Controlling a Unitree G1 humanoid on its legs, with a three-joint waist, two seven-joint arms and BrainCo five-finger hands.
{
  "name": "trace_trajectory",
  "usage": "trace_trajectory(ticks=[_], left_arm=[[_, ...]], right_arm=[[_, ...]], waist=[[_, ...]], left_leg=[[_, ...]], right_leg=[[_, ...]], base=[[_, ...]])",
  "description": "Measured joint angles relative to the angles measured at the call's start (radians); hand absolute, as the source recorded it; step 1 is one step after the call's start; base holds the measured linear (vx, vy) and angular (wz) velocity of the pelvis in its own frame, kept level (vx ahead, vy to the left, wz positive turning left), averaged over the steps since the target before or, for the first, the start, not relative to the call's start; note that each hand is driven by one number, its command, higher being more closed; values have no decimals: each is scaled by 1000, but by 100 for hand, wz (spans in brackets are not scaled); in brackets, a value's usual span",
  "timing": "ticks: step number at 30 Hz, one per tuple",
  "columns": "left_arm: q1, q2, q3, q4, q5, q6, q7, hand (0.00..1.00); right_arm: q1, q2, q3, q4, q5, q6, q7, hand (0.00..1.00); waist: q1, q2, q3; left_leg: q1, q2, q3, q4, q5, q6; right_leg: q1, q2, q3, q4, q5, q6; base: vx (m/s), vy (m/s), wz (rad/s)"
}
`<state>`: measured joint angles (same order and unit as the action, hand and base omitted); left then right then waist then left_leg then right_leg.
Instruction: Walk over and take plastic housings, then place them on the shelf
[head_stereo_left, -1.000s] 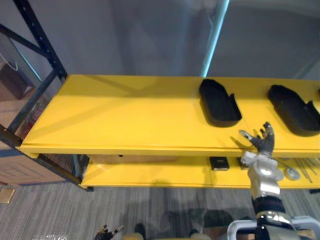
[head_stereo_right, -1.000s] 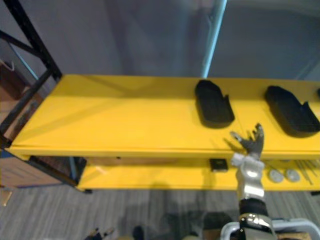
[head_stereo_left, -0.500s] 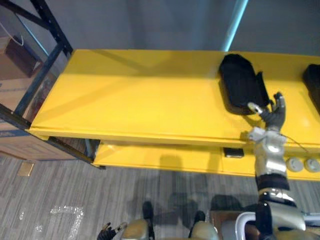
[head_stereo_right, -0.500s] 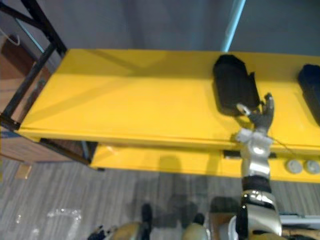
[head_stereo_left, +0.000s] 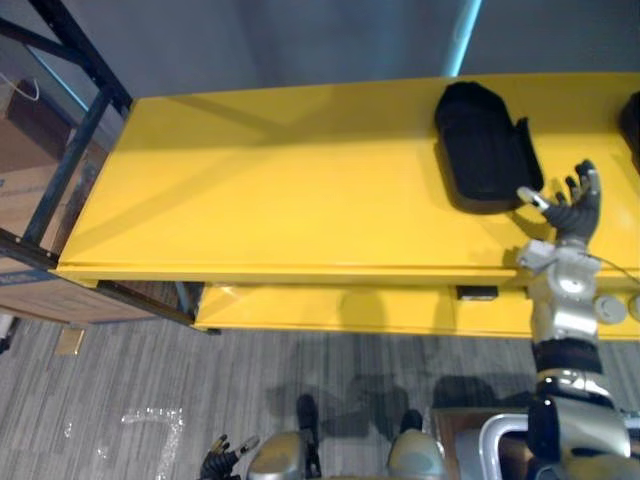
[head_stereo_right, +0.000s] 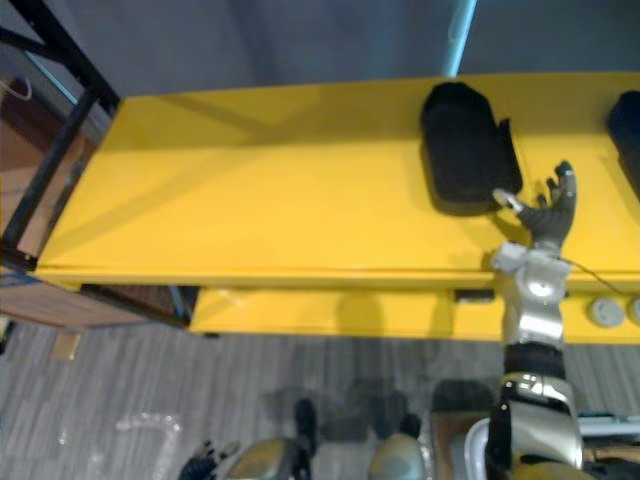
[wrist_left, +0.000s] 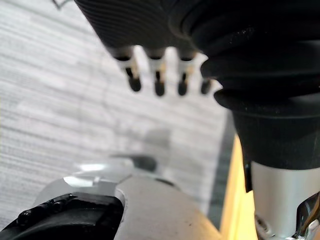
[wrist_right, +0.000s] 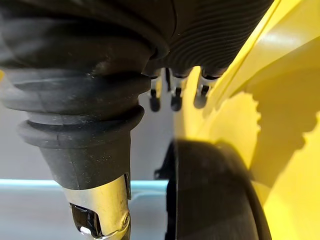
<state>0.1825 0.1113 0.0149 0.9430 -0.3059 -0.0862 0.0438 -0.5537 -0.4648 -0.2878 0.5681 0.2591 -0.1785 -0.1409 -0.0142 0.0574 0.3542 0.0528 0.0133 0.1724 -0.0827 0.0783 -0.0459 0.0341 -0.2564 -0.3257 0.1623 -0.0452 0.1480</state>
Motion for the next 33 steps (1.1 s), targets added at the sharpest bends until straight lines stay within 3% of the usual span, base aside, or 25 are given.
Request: trace_trajectory(ticks=[10,23,27,33], left_arm=[[0,0,1,3,1,2,-10,0],[0,5,1,3,2,2,-10,0],[0,11,1,3,2,2,-10,0],[3,20,1,3,2,1,-10,0]], right_arm=[[1,0,38,0,2,5,137,0],[10,-10,77,0,-1,18,159,0],[21,-9,77,0,-25,22,110,0],[31,-6,72,-22,-129,-20,-74,0]], waist=[[0,0,0],[2,-9,0],[3,-19,0],[2,-32,-7]], left_leg=[[1,0,0,0,0,0],[2,0,0,0,0,0],[2,1,0,0,0,0],[2,2,2,0,0,0]], right_leg=[[0,0,1,2,0,0],[1,0,0,1,0,0],[2,0,0,1,1,0],[3,3,2,-7,3,2]], base=[[0,0,0],[0,0,0],[0,0,0],[0,0,0]])
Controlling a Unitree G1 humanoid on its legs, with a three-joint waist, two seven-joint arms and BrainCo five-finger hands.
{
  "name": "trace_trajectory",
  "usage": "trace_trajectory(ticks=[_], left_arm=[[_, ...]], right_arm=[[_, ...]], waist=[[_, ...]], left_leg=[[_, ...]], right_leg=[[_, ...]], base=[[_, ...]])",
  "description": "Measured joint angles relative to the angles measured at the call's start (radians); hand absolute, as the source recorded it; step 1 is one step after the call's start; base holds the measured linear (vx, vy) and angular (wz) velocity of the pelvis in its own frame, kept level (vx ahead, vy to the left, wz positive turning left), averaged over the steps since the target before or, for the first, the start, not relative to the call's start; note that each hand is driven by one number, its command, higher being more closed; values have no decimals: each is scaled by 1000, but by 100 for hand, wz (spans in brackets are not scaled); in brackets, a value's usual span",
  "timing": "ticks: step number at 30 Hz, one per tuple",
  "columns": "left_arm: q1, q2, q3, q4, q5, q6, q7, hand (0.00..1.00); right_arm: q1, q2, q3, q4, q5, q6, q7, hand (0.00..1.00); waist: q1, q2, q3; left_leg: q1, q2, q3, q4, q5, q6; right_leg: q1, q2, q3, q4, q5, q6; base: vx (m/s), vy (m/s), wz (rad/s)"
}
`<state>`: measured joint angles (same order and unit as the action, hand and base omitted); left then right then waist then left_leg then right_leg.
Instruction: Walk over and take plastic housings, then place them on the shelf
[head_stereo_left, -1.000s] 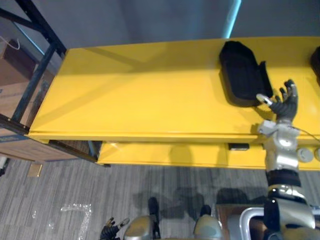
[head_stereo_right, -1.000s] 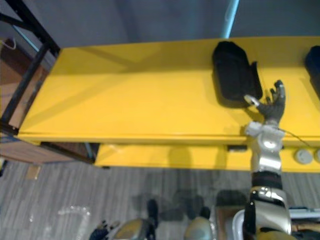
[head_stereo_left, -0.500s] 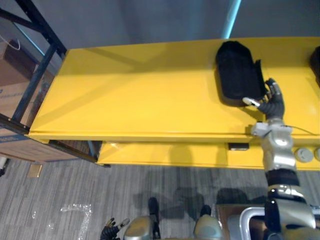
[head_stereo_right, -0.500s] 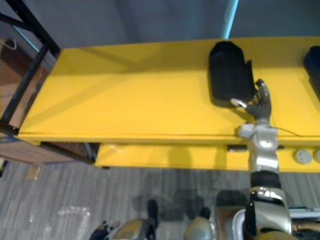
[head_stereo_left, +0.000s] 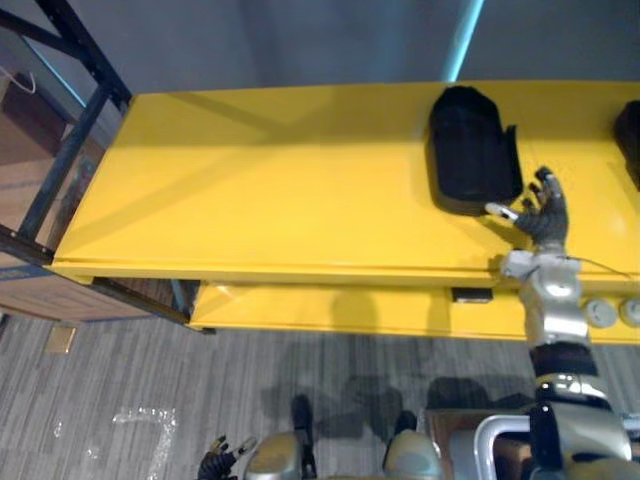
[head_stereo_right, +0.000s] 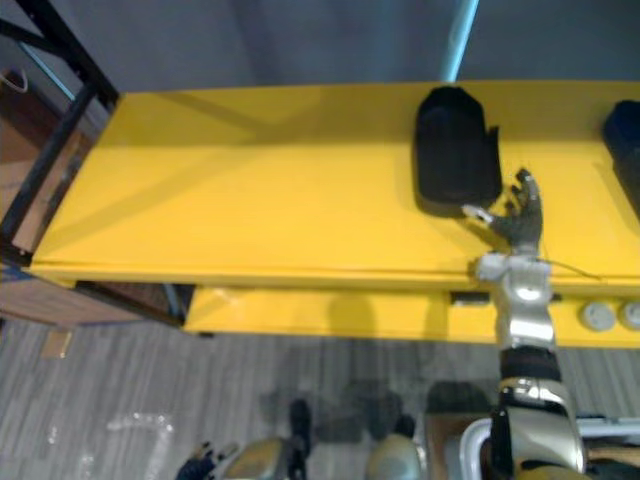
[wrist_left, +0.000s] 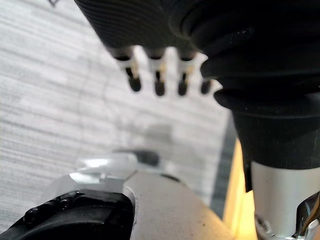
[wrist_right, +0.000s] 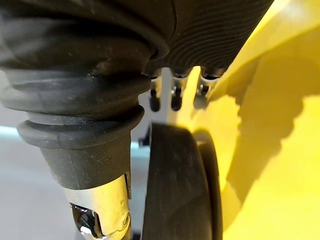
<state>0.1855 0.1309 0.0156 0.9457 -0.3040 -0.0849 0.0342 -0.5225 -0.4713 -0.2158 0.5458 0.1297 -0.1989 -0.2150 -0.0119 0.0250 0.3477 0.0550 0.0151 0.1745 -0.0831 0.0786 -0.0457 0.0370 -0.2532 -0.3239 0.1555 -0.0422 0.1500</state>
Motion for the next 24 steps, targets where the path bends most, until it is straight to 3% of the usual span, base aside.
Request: trace_trajectory(ticks=[5,12,16,20,23,24], left_arm=[[10,7,1,2,-1,0,1,0],[22,15,3,18,50,0,3,0],[13,16,-3,29,161,-2,0,0],[-12,35,-69,61,199,1,-8,0],[-21,57,-120,65,230,4,-20,0],[-27,65,-135,65,247,24,-22,0]], right_arm=[[120,87,-38,-246,-67,-34,-115,0],[447,278,-17,-428,-18,-62,-110,0],[568,365,5,-429,53,-61,-92,0],[658,420,8,-464,54,-63,-112,0],[711,440,4,-500,50,-64,-138,0],[724,444,1,-502,50,-65,-145,0]], waist=[[-2,-20,-31],[-11,-55,-137],[-44,-50,-160],[-62,-44,-178],[-86,-51,-184],[-95,-64,-185]], left_leg=[[1,11,4,-1,-2,-3],[19,31,45,-6,-23,-22],[44,41,92,-7,-35,-29],[69,45,160,-7,-51,-33],[90,37,232,-7,-66,-31],[97,34,291,-7,-77,-32]], right_leg=[[17,19,0,-43,14,-2],[36,46,26,-95,20,-4],[39,60,71,-114,35,-9],[20,65,139,-111,38,-8],[-10,67,218,-109,53,-2],[-41,71,274,-110,77,-4]], base=[[2,-1,-2],[44,-18,-16],[7,2,-33],[-2,32,-52],[-13,70,-78],[-36,102,-111]])
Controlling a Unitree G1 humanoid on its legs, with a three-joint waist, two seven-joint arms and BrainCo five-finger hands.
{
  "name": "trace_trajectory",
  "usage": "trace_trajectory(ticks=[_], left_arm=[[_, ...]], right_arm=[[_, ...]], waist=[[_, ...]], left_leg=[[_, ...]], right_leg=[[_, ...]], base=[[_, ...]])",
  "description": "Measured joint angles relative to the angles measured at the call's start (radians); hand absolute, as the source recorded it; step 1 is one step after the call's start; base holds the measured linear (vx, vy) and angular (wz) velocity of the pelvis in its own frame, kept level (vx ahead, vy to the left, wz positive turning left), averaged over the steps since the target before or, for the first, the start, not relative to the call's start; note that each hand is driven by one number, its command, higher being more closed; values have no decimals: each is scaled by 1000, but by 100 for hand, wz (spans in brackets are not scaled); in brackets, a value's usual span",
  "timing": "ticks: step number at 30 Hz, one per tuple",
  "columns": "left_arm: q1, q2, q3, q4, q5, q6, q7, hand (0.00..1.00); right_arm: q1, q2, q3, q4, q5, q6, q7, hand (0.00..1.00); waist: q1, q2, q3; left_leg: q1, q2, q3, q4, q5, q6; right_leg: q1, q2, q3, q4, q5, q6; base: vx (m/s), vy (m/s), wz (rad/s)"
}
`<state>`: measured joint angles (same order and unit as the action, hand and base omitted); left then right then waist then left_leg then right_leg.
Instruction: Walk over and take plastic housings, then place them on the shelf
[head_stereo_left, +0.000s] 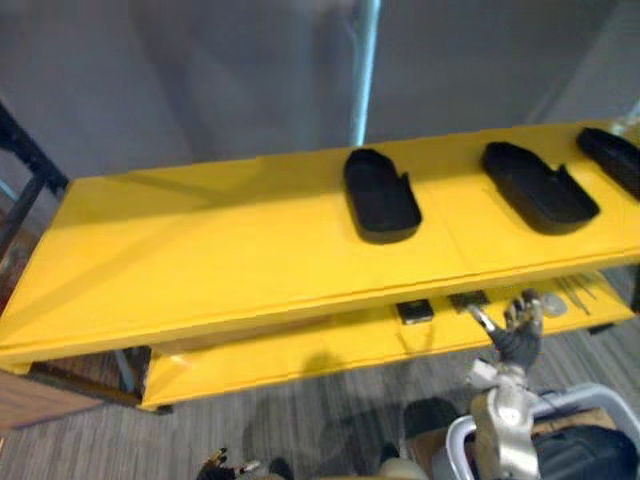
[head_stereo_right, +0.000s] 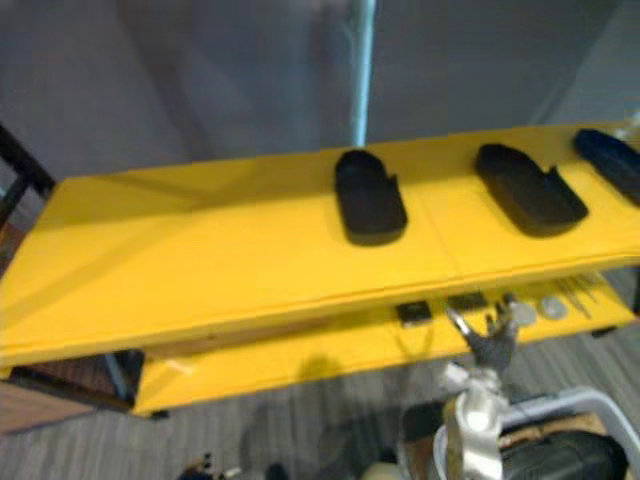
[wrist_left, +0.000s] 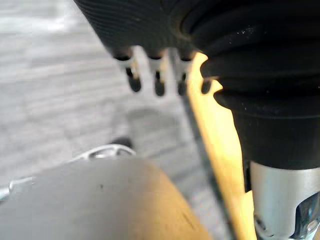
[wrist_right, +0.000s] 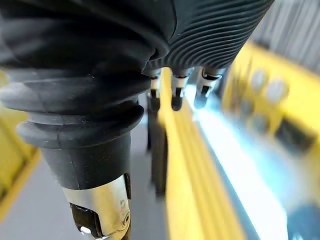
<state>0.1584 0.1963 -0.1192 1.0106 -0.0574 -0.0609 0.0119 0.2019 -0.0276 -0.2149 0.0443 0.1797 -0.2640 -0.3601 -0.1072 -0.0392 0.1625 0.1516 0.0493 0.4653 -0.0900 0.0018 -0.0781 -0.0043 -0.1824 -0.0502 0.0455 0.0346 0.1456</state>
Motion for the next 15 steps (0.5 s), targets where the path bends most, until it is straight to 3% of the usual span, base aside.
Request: trace_trajectory(ticks=[3,5,6,7,8,9,11,12,14,15], left_arm=[[-8,21,-20,1,45,28,-5,0],[-29,20,-19,0,63,59,-6,0],[-34,18,-18,0,62,65,-6,0],[-44,19,-17,-3,53,72,-3,0],[-52,19,-19,-9,35,83,5,0],[-57,19,-20,-9,23,86,6,0],[-65,-13,-23,-10,4,85,7,0],[-68,-24,-23,-8,-6,85,7,0],[-68,-61,-20,-9,-15,84,4,0],[-67,-64,-20,-9,-14,83,1,0]], right_arm=[[26,12,-3,-14,4,0,-9,0],[57,22,-6,-19,15,-1,-4,0],[62,26,-6,-19,24,-3,0,0],[71,32,-3,-19,40,-13,12,0],[83,32,-1,-19,43,-32,13,0],[89,32,1,-19,43,-46,13,0],[99,30,1,-19,43,-86,12,0],[97,28,2,-14,43,-86,12,0],[99,20,0,-13,43,-87,13,0],[100,17,0,-13,43,-88,16,0]], waist=[[-27,-14,-4],[-44,-14,-9],[-45,-8,-12],[-54,-14,-9],[-62,-33,-12],[-62,-39,-13],[-61,-46,-9],[-61,-32,-7],[-61,28,-2],[-61,34,0]], left_leg=[[15,2,89,0,-18,-4],[28,51,187,0,-20,-5],[27,71,214,0,-20,-3],[40,92,258,0,-19,-3],[50,98,274,0,-20,-11],[56,98,283,1,-23,-20],[78,69,306,1,-15,-37],[81,70,310,1,-14,-40],[89,74,307,1,-12,-45],[89,74,306,1,-14,-48]], right_leg=[[-38,19,57,-7,43,-16],[-76,87,4,-16,153,-110],[-85,106,-22,-24,180,-135],[-102,117,-113,10,154,-182],[-94,108,-173,42,129,-192],[-87,106,-178,39,124,-184],[-45,91,-175,-23,88,-115],[-37,93,-175,-37,87,-110],[-20,100,-184,-62,81,-106],[-15,101,-187,-72,81,-104]], base=[[-38,41,-103],[-80,-37,-124],[-97,-45,-118],[-59,-49,-94],[-30,-49,-78],[-12,-49,-47],[-41,-49,-33],[-56,-40,-15],[-39,-20,3],[-30,-12,7]])
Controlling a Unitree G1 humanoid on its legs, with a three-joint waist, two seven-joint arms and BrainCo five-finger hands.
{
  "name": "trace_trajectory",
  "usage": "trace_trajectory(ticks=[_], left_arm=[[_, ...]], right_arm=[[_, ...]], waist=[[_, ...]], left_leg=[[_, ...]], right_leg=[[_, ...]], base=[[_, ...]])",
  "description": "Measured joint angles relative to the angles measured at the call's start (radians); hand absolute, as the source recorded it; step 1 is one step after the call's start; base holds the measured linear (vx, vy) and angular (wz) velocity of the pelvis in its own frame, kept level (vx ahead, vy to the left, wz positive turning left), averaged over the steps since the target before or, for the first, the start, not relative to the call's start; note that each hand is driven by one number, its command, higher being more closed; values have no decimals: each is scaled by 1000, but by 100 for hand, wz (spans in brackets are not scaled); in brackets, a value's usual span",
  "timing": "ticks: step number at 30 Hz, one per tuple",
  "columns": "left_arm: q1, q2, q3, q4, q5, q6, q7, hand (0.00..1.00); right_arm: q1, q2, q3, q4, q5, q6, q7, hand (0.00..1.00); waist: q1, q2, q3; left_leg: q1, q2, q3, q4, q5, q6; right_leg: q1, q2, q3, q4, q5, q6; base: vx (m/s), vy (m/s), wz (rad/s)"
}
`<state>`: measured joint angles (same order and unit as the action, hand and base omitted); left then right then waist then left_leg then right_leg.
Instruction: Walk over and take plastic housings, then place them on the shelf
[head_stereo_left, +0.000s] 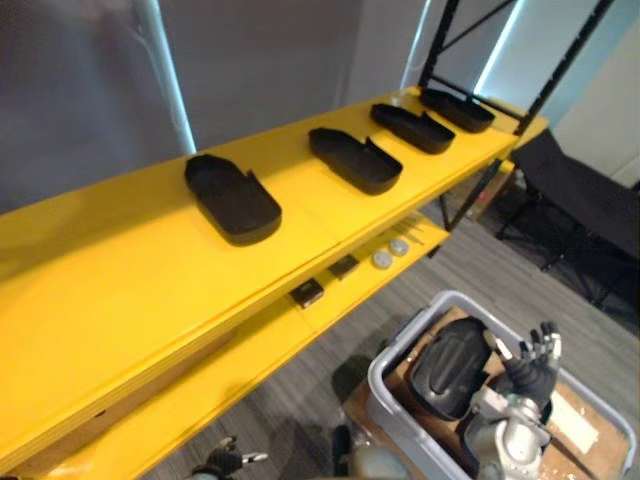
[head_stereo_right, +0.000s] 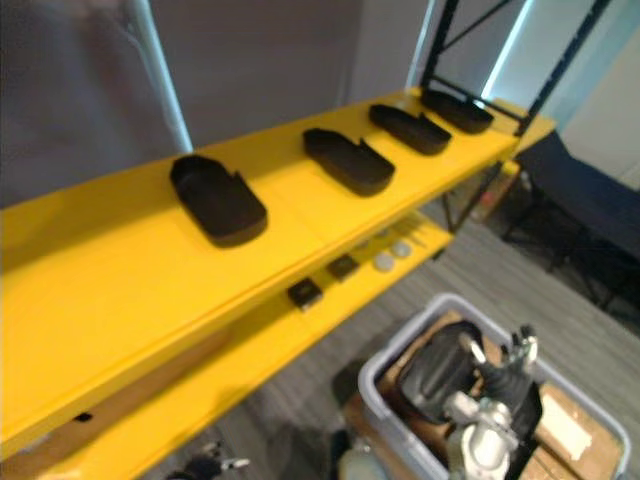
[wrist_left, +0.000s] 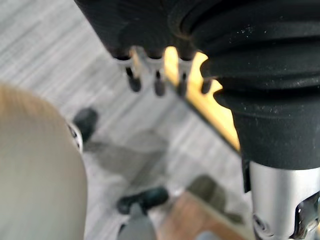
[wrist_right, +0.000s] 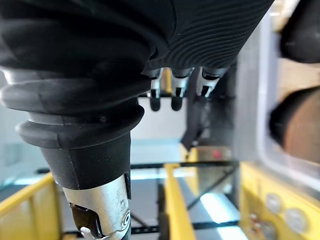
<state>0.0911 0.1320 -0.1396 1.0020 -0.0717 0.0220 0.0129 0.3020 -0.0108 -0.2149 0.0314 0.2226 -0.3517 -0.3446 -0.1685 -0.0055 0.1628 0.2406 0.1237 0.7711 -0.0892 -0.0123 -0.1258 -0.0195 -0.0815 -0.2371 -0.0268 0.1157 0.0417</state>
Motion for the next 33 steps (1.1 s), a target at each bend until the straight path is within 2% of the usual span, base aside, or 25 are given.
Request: trace_trajectory(ticks=[1,2,3,5,6,8,9,11,13,14,15,16,18,20,22,24,25,26,27,28,29,30,31,33], left_arm=[[5,-3,2,0,1,-4,-9,0],[18,-2,10,-1,1,-17,-20,0],[24,-1,16,-2,1,-25,-21,0],[34,7,48,-7,1,-48,-24,0],[37,13,94,-9,-12,-74,-23,0],[47,20,143,-11,-48,-91,-15,0],[66,16,167,-11,-75,-99,-14,0],[114,-4,167,0,-87,-103,-14,0],[122,-6,166,1,-75,-115,-9,0],[119,-4,165,1,-73,-125,-5,0],[110,-2,163,2,-59,-158,15,0],[98,5,158,-1,-36,-203,30,0],[93,8,152,-20,-8,-242,54,0],[66,8,113,-74,14,-249,72,0],[26,8,92,-106,8,-243,70,0],[2,14,88,-156,12,-232,72,0],[-3,18,88,-183,12,-231,72,0],[-6,21,89,-206,10,-222,74,0],[-8,23,94,-211,5,-213,74,0],[-20,20,94,-183,-3,-196,74,0],[-19,20,93,-174,-8,-190,74,0],[-11,21,93,-162,-11,-178,72,0],[1,27,92,-157,-13,-167,71,0],[44,31,89,-145,-31,-159,70,0]], right_arm=[[0,-5,-2,0,0,0,11,0],[-1,-12,0,0,-1,0,29,0],[-3,-16,-1,0,-1,0,40,0],[-20,-33,2,-1,-1,0,68,0],[-67,-62,15,0,-1,0,98,0],[-133,-108,64,0,-2,0,133,0],[-198,-154,104,4,-3,-1,158,0],[-272,-200,156,32,-2,-1,174,0],[-280,-203,156,30,-2,3,172,0],[-280,-206,156,32,-2,7,172,0],[-281,-218,156,37,-2,14,171,0],[-280,-214,159,64,0,28,169,0],[-263,-213,157,96,34,41,158,0],[-224,-196,155,132,82,44,143,0],[-169,-161,154,142,84,40,152,0],[-107,-115,159,135,78,19,179,0],[-77,-98,160,127,78,1,195,0],[-59,-87,167,115,78,-5,206,0],[-64,-82,184,109,79,-13,217,0],[-61,-67,188,106,76,-25,217,0],[-60,-60,190,106,76,-27,214,0],[-65,-52,204,105,67,-36,204,0],[-79,-49,229,102,57,-44,188,0],[-97,-44,272,102,59,-43,166,0]], waist=[[1,23,-4],[8,35,-9],[15,38,-11],[38,24,-9],[63,15,-9],[92,-3,-7],[108,-3,-3],[143,28,-16],[143,37,-19],[140,33,-16],[134,29,-11],[137,8,-2],[136,10,-3],[128,26,8],[114,29,28],[99,6,45],[97,-13,53],[99,-28,57],[100,-18,62],[99,-20,59],[102,-13,62],[109,-10,60],[125,-13,58],[149,-23,53]], left_leg=[[2,3,-3,0,-2,-2],[2,7,-7,2,-7,-6],[4,9,-11,6,-11,-10],[-23,23,-80,83,-58,-17],[-97,47,-231,253,-129,45],[-182,55,-438,433,-172,101],[-238,42,-594,538,-233,121],[-230,13,-745,552,-288,109],[-217,-9,-760,491,-319,106],[-214,-14,-757,464,-327,100],[-205,-21,-753,409,-355,65],[-206,-44,-739,405,-353,68],[-200,-63,-736,416,-360,78],[-188,-72,-734,434,-363,84],[-179,-68,-718,451,-383,89],[-157,-85,-685,449,-385,94],[-150,-92,-664,453,-383,101],[-155,-87,-635,455,-373,118],[-173,-56,-580,448,-364,132],[-177,-30,-571,432,-343,131],[-175,-18,-572,420,-330,126],[-174,10,-574,409,-311,115],[-193,37,-570,416,-303,103],[-243,67,-568,438,-293,85]], right_leg=[[10,4,-3,-14,2,3],[22,10,-4,-30,2,3],[23,13,-2,-37,2,3],[18,17,14,-38,2,3],[-6,30,58,-22,6,-6],[-34,47,135,-8,8,-11],[-55,63,199,-3,8,-13],[-83,101,281,-7,11,-11],[-106,97,292,-26,31,1],[-113,89,291,-38,44,1],[-129,77,291,-50,82,13],[-137,53,294,-51,122,22],[-139,41,296,-29,128,27],[-156,37,298,14,126,25],[-157,32,303,35,127,25],[-154,28,299,53,128,26],[-155,26,301,45,157,25],[-154,30,316,-1,229,35],[-166,47,300,-42,285,4],[-192,39,221,137,135,-62],[-195,26,200,234,72,-57],[-190,3,179,369,-22,-44],[-171,-26,179,436,-55,-54],[-129,-97,179,465,-45,-75]], base=[[-25,-11,7],[-30,-9,5],[-42,-5,2],[-43,-12,-22],[-53,-84,-80],[-49,-77,-124],[-70,58,-156],[-123,163,-173],[-78,211,-76],[-72,233,-15],[-86,213,-5],[-91,216,-8],[-29,161,-5],[34,136,-10],[-8,90,-34],[-96,60,-47],[-122,46,-59],[-199,30,-101],[-267,36,-92],[-226,25,-64],[-160,47,-19],[-52,5,-16],[-94,-37,-24],[-81,-139,-24]])
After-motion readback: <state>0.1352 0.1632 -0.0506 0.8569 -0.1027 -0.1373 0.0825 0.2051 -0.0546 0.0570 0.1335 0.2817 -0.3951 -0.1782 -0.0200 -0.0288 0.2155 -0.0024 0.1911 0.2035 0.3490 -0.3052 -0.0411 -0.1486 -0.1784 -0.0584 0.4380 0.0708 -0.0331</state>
